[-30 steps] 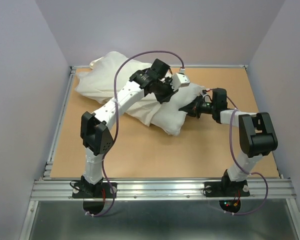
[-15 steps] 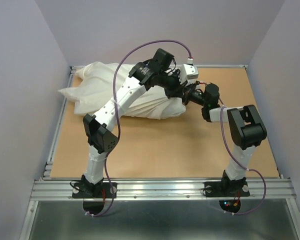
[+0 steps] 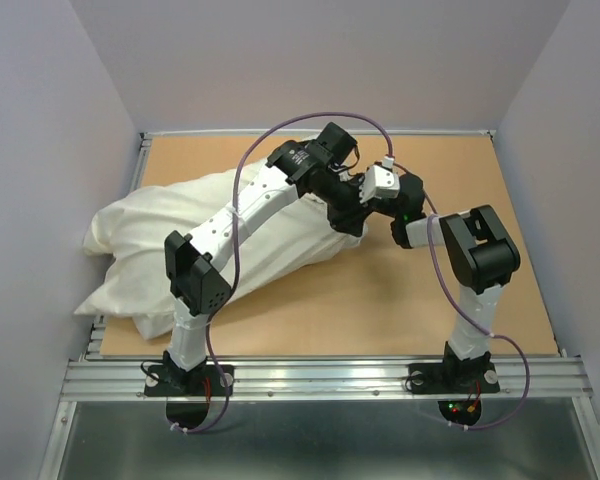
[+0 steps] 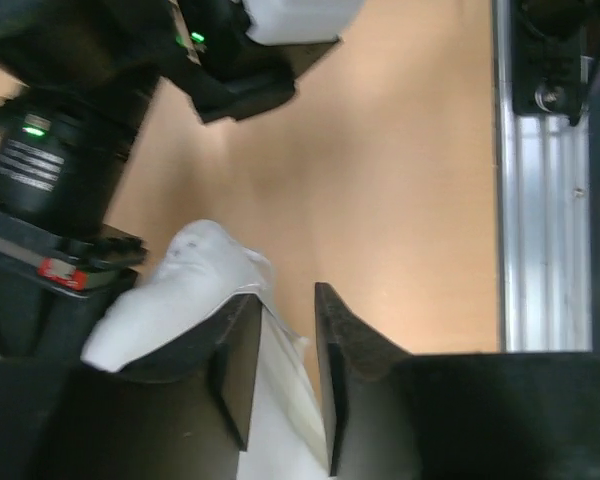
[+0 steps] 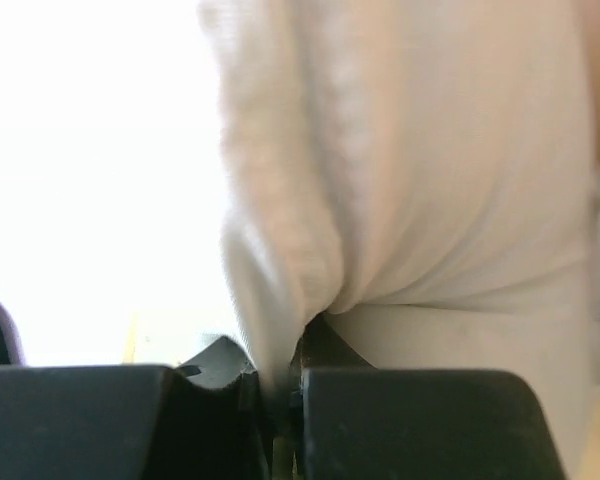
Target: Put the pillow into the pillowcase
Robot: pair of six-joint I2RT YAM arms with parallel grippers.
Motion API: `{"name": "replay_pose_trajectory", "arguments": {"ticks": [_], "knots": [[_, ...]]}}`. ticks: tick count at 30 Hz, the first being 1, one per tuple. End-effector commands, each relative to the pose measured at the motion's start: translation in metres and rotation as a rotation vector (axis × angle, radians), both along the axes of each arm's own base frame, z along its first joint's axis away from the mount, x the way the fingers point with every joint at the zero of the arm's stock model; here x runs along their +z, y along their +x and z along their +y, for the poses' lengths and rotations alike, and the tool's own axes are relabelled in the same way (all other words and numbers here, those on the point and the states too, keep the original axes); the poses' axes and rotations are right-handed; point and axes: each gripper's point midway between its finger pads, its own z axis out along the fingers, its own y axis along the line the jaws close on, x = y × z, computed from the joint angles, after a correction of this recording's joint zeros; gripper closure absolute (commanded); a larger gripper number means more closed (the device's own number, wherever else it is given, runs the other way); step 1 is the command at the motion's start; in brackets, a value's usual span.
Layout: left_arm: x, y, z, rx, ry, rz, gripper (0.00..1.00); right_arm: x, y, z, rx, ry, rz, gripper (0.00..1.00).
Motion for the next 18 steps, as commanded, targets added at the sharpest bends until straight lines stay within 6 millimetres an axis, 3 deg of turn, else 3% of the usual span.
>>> {"name": "replay_pose_trajectory", "arguments": {"ticks": [1, 2, 5, 6, 9, 10, 14, 18], "knots": [[0.065, -0.057, -0.005, -0.114, -0.171, -0.029, 0.48, -0.003, -0.032, 0.008, 0.090, -0.112, -0.296, 0.99], [0.084, -0.037, -0.005, -0.047, -0.238, -0.066, 0.45, -0.011, -0.037, 0.007, 0.101, -0.141, -0.314, 0.99], [0.127, -0.003, 0.014, 0.183, -0.348, -0.014, 0.33, -0.047, -0.050, 0.002, 0.134, -0.258, -0.309, 0.99], [0.142, 0.028, 0.028, 0.308, -0.400, -0.012, 0.31, -0.052, -0.053, 0.002, 0.141, -0.273, -0.309, 0.99], [0.150, 0.085, 0.062, 0.558, -0.392, -0.108, 0.29, -0.064, -0.058, -0.001, 0.155, -0.308, -0.317, 0.99], [0.146, 0.108, 0.078, 0.688, -0.362, -0.152, 0.28, -0.064, -0.058, -0.001, 0.154, -0.313, -0.322, 0.99], [0.097, 0.152, 0.113, 0.883, -0.219, -0.141, 0.26, -0.065, -0.058, 0.000, 0.165, -0.349, -0.357, 1.00], [0.050, 0.168, 0.140, 0.997, -0.080, -0.112, 0.23, -0.061, -0.061, 0.003, 0.187, -0.414, -0.453, 0.99]]}}
